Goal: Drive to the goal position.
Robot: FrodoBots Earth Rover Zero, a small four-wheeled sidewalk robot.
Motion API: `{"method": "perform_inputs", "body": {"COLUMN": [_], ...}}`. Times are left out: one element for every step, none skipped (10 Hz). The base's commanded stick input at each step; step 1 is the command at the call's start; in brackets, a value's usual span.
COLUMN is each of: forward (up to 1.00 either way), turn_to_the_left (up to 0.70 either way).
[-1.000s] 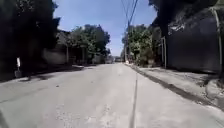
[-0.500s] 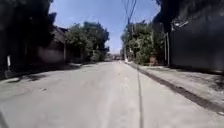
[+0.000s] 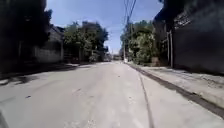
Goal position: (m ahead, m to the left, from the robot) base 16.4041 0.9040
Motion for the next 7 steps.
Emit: {"method": "perform_inputs", "body": {"forward": [0.85, 0.85, 0.85, 0.85, 0.85, 0.85, 0.85], "turn_to_the_left": [-0.20, -0.09, -0.03, -0.06, -0.21, -0.22, -0.09]}}
